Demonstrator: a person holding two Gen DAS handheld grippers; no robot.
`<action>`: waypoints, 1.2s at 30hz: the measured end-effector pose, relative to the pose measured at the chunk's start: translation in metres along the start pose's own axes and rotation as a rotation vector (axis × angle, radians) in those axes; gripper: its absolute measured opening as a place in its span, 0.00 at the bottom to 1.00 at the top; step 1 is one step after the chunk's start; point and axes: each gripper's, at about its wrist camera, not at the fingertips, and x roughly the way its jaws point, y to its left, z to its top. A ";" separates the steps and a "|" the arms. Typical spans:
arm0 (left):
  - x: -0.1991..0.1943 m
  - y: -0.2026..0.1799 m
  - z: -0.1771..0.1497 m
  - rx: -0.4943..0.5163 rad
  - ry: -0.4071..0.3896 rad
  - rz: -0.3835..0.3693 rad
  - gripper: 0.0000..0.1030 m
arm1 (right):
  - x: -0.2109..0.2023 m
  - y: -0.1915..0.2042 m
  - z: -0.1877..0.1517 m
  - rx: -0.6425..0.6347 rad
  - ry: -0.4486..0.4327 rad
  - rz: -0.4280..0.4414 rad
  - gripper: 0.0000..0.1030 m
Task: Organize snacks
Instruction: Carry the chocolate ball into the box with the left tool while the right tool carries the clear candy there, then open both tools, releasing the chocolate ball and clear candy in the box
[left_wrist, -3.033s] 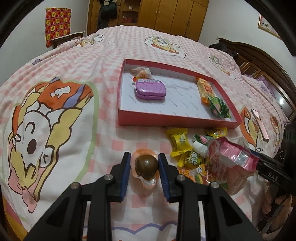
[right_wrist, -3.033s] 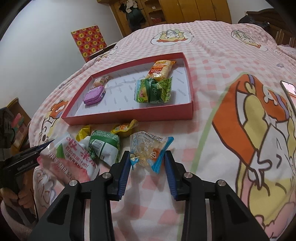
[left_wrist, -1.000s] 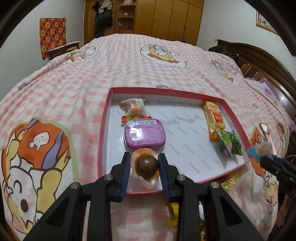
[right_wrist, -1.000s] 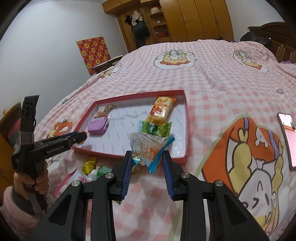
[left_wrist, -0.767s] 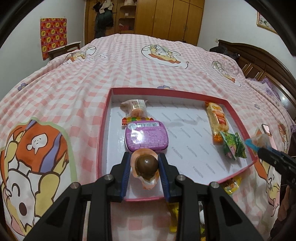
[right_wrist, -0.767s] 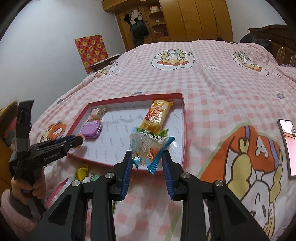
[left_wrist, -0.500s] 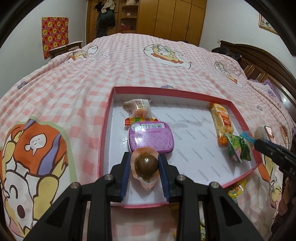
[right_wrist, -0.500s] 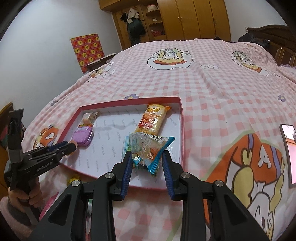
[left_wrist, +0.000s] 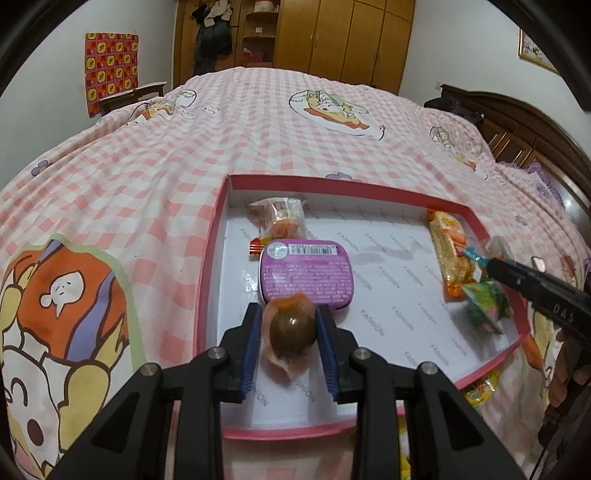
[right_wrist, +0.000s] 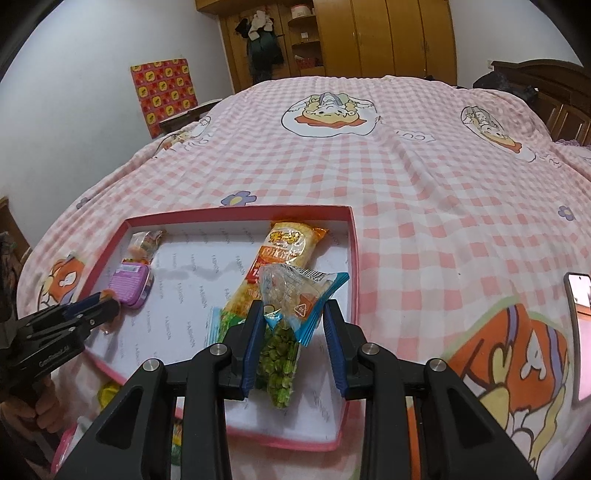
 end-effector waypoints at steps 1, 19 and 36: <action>0.001 -0.002 0.000 0.009 0.003 0.013 0.29 | 0.002 0.000 0.001 0.000 0.000 -0.001 0.32; 0.006 -0.006 0.001 0.027 0.002 0.021 0.29 | 0.021 -0.006 0.017 0.003 -0.002 -0.031 0.32; 0.004 -0.004 0.004 -0.001 0.002 -0.028 0.29 | 0.028 -0.003 0.020 -0.008 -0.004 -0.032 0.32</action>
